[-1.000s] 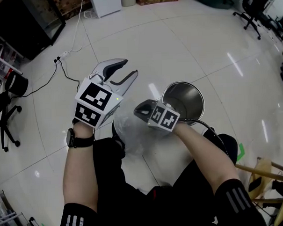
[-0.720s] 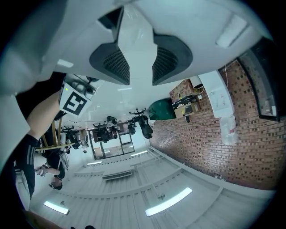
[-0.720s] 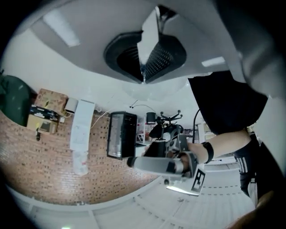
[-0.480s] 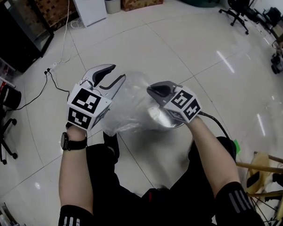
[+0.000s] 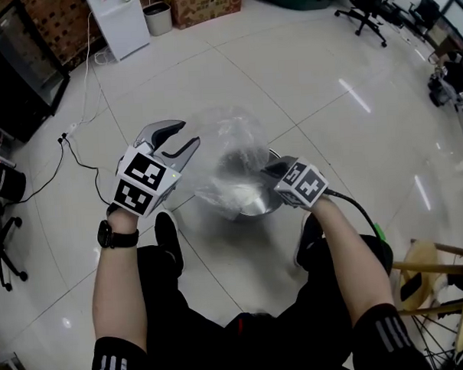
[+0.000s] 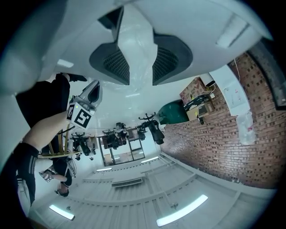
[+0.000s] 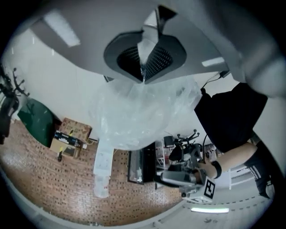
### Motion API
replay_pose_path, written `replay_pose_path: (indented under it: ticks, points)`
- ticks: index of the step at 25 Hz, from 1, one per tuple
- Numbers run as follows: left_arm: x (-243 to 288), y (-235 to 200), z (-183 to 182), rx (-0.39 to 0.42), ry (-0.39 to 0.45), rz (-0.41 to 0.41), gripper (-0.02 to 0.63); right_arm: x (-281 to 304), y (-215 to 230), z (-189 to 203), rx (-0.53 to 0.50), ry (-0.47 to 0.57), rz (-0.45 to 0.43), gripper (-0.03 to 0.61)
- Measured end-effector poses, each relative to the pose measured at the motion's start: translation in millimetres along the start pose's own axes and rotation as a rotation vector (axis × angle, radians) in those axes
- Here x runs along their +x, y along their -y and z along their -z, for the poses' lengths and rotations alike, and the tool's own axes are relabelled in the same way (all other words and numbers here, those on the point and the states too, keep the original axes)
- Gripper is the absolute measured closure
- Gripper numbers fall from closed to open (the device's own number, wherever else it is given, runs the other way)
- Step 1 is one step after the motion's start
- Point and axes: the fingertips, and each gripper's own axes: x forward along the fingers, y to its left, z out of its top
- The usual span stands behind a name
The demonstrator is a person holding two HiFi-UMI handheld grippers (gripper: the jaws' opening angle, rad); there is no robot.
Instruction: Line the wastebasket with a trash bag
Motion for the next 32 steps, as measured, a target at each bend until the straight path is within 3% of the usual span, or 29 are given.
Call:
replay_pose_path:
  ticks: [5, 10, 12, 15, 20, 25, 29, 32]
  points:
    - [28.4, 21.6, 2.4, 0.052, -0.066, 0.057, 0.440, 31.3, -11.8, 83.1, -0.047, -0.221, -0.065, 0.571]
    - [60.2, 49.3, 22.5, 0.102, -0.178, 0.139, 0.407, 49.4, -24.5, 105.0, -0.098, -0.290, -0.101, 0.570]
    - [68.5, 58.9, 32.0, 0.121, -0.226, 0.169, 0.406, 48.7, -25.7, 103.3, -0.092, -0.291, -0.107, 0.551]
    - [71.4, 64.7, 36.0, 0.130, -0.249, 0.194, 0.405, 39.5, -28.1, 100.4, -0.084, -0.302, -0.128, 0.451]
    - [63.2, 62.6, 37.3, 0.123, -0.249, 0.189, 0.405, -4.5, -34.0, 84.8, -0.164, -0.260, -0.196, 0.420]
    - [57.4, 59.4, 46.7, 0.080, -0.261, 0.197, 0.405, -58.9, -16.5, 41.5, -0.184, -0.162, -0.150, 0.380]
    - [59.8, 63.6, 81.9, 0.042, -0.367, 0.246, 0.390, -85.2, -4.7, 21.3, -0.229, -0.149, -0.104, 0.365]
    - [67.1, 69.5, 105.9, 0.003, -0.418, 0.271, 0.377, -85.2, 18.0, -7.2, -0.289, -0.066, -0.003, 0.357]
